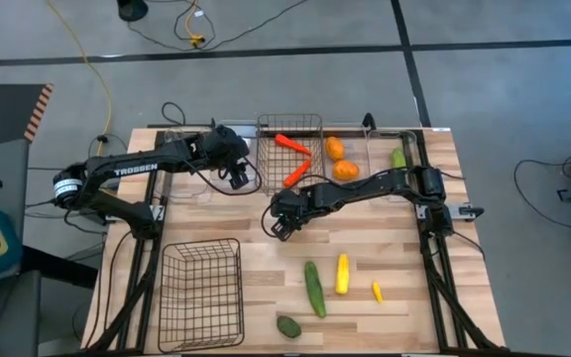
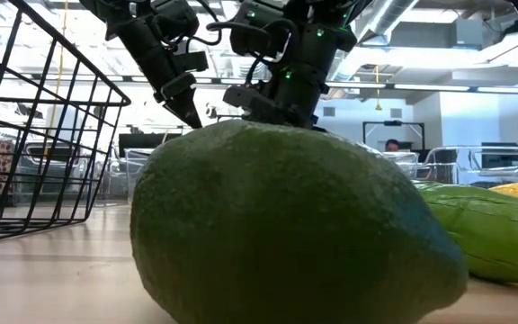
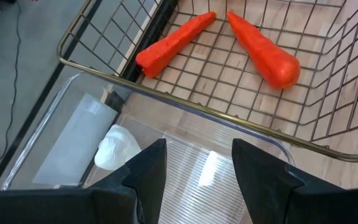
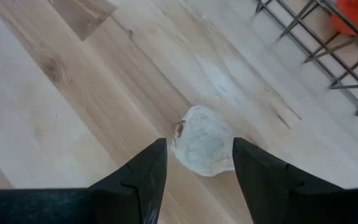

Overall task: Sort produce into baskets
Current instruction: Put the white garlic into the middle left transparent bin

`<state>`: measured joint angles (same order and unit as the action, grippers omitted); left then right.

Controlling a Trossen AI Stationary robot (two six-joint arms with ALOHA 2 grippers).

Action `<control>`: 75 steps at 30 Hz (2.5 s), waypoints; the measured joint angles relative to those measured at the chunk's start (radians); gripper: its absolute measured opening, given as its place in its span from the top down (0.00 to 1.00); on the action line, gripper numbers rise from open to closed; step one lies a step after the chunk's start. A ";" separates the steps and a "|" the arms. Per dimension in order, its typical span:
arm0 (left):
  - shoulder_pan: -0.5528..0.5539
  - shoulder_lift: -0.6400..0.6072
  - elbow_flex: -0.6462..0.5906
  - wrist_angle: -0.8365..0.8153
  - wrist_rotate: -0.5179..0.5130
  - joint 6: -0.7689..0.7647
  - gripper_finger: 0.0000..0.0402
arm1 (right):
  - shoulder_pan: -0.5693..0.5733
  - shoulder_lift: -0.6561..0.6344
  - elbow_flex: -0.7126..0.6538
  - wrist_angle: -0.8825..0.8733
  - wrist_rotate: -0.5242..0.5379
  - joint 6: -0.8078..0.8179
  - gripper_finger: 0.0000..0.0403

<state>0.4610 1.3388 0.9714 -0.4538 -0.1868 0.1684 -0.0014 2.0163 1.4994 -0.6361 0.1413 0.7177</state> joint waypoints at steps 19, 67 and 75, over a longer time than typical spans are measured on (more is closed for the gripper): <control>0.000 0.000 0.000 0.000 0.000 0.000 0.57 | 0.000 0.000 -0.001 0.001 0.038 0.022 0.39; 0.000 0.000 0.000 0.000 0.001 -0.019 0.57 | 0.046 0.001 -0.098 0.092 0.124 0.217 0.39; 0.000 0.000 0.000 0.000 0.000 -0.019 0.57 | 0.046 0.001 -0.168 0.178 0.141 0.217 0.39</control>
<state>0.4611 1.3392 0.9714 -0.4541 -0.1867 0.1493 0.0444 2.0174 1.3316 -0.4584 0.2822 0.9348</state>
